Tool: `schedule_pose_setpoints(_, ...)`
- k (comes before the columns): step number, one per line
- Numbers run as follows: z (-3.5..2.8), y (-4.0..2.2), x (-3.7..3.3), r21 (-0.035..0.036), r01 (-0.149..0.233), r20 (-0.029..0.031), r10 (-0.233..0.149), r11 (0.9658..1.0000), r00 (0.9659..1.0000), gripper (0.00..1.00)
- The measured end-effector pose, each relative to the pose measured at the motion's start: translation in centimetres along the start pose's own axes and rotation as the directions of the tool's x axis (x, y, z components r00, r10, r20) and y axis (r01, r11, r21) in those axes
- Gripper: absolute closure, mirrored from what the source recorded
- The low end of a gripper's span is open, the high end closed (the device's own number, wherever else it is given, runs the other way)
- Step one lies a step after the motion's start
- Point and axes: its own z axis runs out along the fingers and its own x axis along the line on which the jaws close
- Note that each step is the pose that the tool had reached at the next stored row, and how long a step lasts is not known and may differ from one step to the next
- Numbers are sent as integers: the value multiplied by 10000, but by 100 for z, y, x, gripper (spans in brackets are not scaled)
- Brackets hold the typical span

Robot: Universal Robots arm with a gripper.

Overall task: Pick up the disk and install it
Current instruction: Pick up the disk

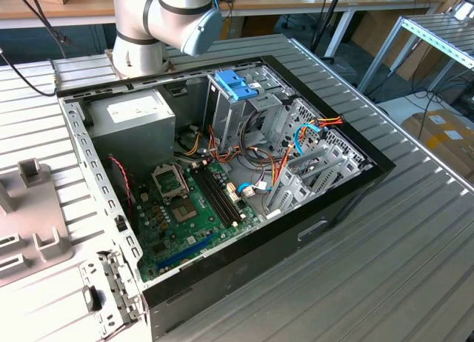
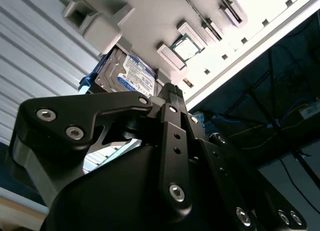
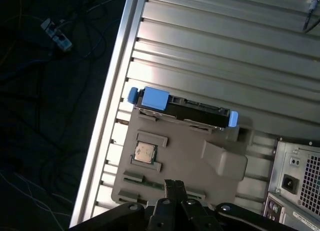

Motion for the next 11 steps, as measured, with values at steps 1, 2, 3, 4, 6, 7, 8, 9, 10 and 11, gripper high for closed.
schedule_pose_setpoints(1,1,0,0,4,104,-3,-104,9999,9999,89)
schedule_pose_setpoints(2,0,0,0,7,186,-7,-186,9998,9998,89)
schedule_pose_setpoints(3,0,0,0,9,245,-10,-245,9997,9997,89)
schedule_pose_setpoints(4,0,0,0,12,321,-12,-321,9995,9995,89)
schedule_pose_setpoints(6,0,0,0,19,493,-20,-493,9988,9988,89)
schedule_pose_setpoints(7,0,0,0,22,577,-23,-577,9983,9983,89)
schedule_pose_setpoints(8,0,0,0,24,632,-25,-632,9980,9980,89)
schedule_pose_setpoints(9,0,0,0,26,693,-28,-693,9976,9976,89)
schedule_pose_setpoints(10,0,0,0,29,763,-31,-763,9971,9971,89)
schedule_pose_setpoints(11,0,0,0,30,797,-33,-796,9968,9968,89)
